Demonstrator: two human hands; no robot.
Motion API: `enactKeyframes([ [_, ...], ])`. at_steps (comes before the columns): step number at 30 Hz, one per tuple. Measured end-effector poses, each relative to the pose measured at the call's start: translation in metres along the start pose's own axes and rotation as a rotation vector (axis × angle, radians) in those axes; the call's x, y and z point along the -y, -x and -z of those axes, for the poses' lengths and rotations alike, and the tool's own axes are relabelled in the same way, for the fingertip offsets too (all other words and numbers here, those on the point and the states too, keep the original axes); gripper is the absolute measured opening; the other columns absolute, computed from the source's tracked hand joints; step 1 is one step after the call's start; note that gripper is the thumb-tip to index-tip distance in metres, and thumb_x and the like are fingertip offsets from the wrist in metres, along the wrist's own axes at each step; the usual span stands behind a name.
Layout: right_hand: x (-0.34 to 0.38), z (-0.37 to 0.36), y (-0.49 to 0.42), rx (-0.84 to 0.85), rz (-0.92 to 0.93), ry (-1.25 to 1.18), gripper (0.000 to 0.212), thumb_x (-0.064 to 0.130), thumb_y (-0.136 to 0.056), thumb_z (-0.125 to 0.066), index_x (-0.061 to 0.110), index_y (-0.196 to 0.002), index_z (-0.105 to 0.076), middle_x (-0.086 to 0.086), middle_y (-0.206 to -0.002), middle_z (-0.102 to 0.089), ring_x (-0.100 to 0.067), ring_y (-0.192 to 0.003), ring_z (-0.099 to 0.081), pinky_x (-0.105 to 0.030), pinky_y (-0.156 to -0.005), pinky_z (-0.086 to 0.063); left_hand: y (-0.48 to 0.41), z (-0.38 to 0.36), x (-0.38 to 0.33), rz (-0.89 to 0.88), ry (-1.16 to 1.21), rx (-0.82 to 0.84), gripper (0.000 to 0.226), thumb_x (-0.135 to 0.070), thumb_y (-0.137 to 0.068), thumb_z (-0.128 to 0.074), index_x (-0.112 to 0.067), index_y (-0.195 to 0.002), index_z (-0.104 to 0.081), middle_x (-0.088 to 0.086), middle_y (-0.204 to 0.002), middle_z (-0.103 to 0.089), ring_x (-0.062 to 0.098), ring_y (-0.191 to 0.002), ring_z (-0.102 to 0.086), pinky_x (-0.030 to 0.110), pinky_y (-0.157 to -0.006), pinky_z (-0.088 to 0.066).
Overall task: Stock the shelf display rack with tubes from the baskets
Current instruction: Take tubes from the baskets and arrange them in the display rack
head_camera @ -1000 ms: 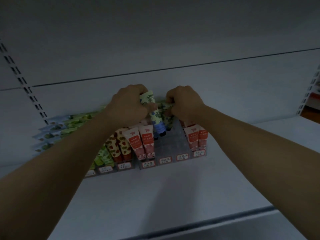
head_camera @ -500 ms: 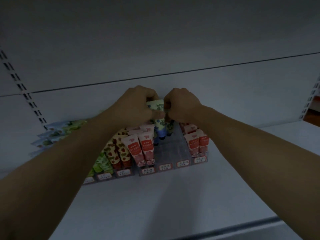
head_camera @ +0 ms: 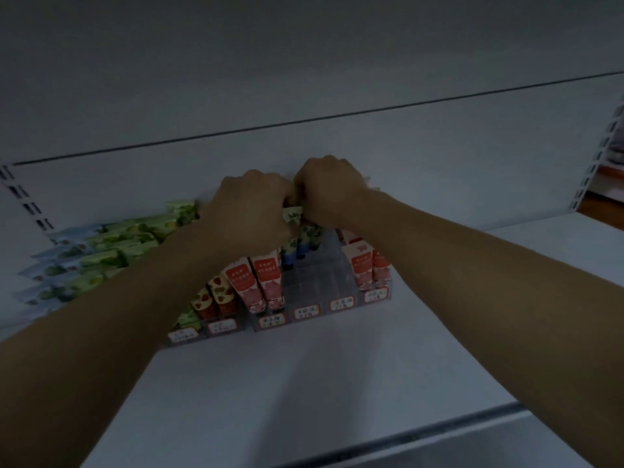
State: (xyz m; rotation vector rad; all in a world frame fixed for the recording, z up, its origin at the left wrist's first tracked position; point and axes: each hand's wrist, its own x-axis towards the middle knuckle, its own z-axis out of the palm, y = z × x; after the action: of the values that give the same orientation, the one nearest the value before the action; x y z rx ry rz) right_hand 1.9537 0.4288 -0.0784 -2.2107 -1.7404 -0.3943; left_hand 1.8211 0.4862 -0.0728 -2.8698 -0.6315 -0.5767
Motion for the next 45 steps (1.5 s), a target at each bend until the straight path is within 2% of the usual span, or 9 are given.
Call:
enactKeyframes([
  [5,-0.009,-0.002,-0.009,0.051,0.062,-0.076,0.034,0.009,-0.079,-0.061,0.011,-0.054,-0.039,0.001,-0.058,-0.038,-0.011,-0.053,-0.035,-0.026,-0.060,-0.036,-0.010,-0.003,0.000,0.020,-0.077,0.121,0.039,-0.046,-0.073,-0.076,-0.018,-0.098,-0.068,0.001,-0.097,-0.066,0.020,-0.087,-0.058,0.032,-0.078,-0.043],
  [10,-0.018,0.002,-0.008,0.095,0.138,-0.114,0.040,0.011,-0.079,-0.065,0.019,-0.051,-0.037,0.004,-0.058,-0.038,-0.013,-0.057,-0.040,-0.022,-0.048,-0.030,-0.011,0.001,0.002,0.059,-0.049,0.135,0.035,-0.051,-0.069,-0.078,-0.026,-0.088,-0.063,-0.005,-0.087,-0.056,0.016,-0.084,-0.049,0.033,-0.082,-0.034],
  [18,-0.017,0.002,-0.008,0.089,0.141,-0.086,0.039,0.007,-0.077,-0.064,0.021,-0.051,-0.039,0.005,-0.057,-0.041,-0.015,-0.058,-0.044,-0.025,-0.056,-0.034,-0.006,-0.013,-0.008,0.103,-0.170,0.097,0.032,-0.050,-0.074,-0.073,-0.024,-0.085,-0.059,-0.010,-0.071,-0.033,0.020,-0.095,-0.044,0.039,-0.095,-0.026],
  [24,-0.020,0.000,-0.005,0.090,0.118,-0.097,0.038,0.008,-0.076,-0.069,0.019,-0.052,-0.042,0.007,-0.058,-0.040,-0.012,-0.057,-0.041,-0.019,-0.050,-0.033,-0.006,-0.013,-0.011,0.139,-0.204,0.144,0.034,-0.046,-0.075,-0.072,-0.021,-0.097,-0.064,-0.006,-0.082,-0.044,0.023,-0.111,-0.043,0.048,-0.103,-0.024],
  [27,-0.017,0.001,-0.004,0.095,0.096,-0.103,0.038,0.011,-0.077,-0.071,0.018,-0.053,-0.042,0.005,-0.061,-0.043,-0.018,-0.066,-0.047,-0.024,-0.056,-0.036,-0.002,-0.014,-0.014,0.130,-0.265,0.121,0.028,-0.041,-0.076,-0.071,-0.021,-0.096,-0.065,-0.002,-0.087,-0.050,0.023,-0.109,-0.044,0.048,-0.102,-0.026],
  [30,-0.013,0.006,-0.001,0.110,0.082,-0.123,0.012,0.011,-0.080,-0.066,0.014,-0.071,-0.058,-0.004,-0.079,-0.055,-0.021,-0.076,-0.052,-0.027,-0.069,-0.042,0.004,-0.013,-0.016,0.077,-0.301,0.120,0.029,-0.042,-0.082,-0.065,-0.021,-0.103,-0.065,0.002,-0.099,-0.058,0.023,-0.114,-0.043,0.044,-0.101,-0.027],
  [33,-0.010,0.010,-0.001,0.103,0.080,-0.126,0.007,0.008,-0.079,-0.063,0.015,-0.077,-0.060,-0.006,-0.083,-0.054,-0.023,-0.079,-0.054,-0.027,-0.068,-0.041,0.011,0.003,-0.005,0.128,0.125,0.126,0.027,-0.046,-0.084,-0.066,-0.022,-0.096,-0.070,-0.001,-0.093,-0.066,0.017,-0.098,-0.057,0.036,-0.090,-0.043],
  [35,-0.010,0.008,-0.001,0.093,0.073,-0.104,0.013,0.011,-0.078,-0.066,0.016,-0.074,-0.055,-0.004,-0.080,-0.054,-0.021,-0.075,-0.052,-0.026,-0.066,-0.038,0.007,0.012,0.008,0.188,0.373,-0.027,0.012,-0.031,-0.088,-0.066,-0.020,-0.084,-0.069,-0.001,-0.086,-0.070,0.013,-0.077,-0.063,0.028,-0.077,-0.049],
  [45,-0.018,0.001,-0.008,0.086,0.061,-0.183,0.018,0.017,-0.069,-0.080,0.010,-0.070,-0.063,-0.003,-0.073,-0.060,-0.022,-0.074,-0.058,-0.026,-0.063,-0.042,-0.037,-0.002,0.024,0.067,-0.133,0.146,0.018,-0.030,-0.077,-0.073,-0.014,-0.086,-0.072,0.003,-0.084,-0.066,0.020,-0.076,-0.062,0.036,-0.069,-0.054],
])
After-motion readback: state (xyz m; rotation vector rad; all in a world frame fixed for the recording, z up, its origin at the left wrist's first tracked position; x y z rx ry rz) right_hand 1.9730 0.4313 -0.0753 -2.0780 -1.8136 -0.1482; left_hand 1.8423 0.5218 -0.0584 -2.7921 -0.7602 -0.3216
